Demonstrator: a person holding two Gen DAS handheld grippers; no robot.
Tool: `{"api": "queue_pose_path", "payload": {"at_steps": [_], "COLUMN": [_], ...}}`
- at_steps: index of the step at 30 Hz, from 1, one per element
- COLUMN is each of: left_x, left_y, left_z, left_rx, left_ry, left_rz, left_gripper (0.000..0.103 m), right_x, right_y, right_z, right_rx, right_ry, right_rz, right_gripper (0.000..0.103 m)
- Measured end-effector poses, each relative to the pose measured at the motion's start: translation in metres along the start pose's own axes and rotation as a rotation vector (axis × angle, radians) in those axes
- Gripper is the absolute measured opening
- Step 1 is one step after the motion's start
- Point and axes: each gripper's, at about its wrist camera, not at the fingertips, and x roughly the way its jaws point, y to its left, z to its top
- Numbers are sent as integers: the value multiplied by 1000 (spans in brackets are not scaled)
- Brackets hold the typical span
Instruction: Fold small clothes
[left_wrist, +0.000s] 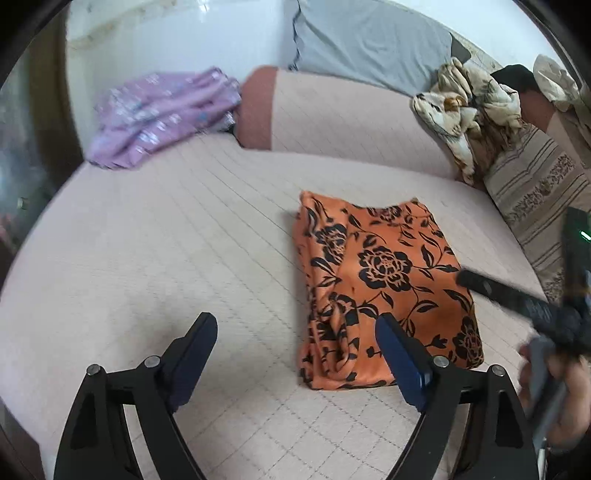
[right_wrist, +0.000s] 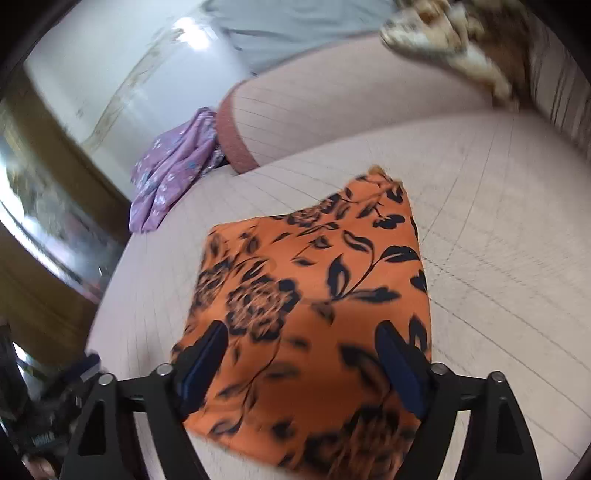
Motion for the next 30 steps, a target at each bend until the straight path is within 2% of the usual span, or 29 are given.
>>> {"api": "queue_pose_path", "payload": {"at_steps": [2,5,8,11,18,21,23,30], "left_x": [-11,-24,-36,-45,-59,-65,-70,-70], "left_y": [-2,-6,-8,-10,-13,-14,-15,-23], "left_z": [-7,-17,-26,-32,-36,-38,-39,-39], "left_rx": [7,7,-1,-10,-18,-11,-2,18], "left_ry": [-11,-18,-26,-33,-46,-49,-54,-65], "left_rz": [20,34,46,55,98,104,114,129], "left_gripper": [88,88,88,88,88,89,96,100], "right_x": [-25,-44,-66,-84,-103,-105,-106,-116], "right_y": [14,25,29,40,61,68,71,72], "right_z": [-20,-53,-85,-110,-115,-113,-113,-108], "right_rx": [-64,-100,-86,-138,-211,-226,-225,-224], "right_ry": [-21,-7,-18,-22,-57,-37,-27,-55], "right_rz": [-56,-145,-191,-242,-338,-363,-376,-397], "right_gripper": [95,95,95,95,95,95,95,95]}}
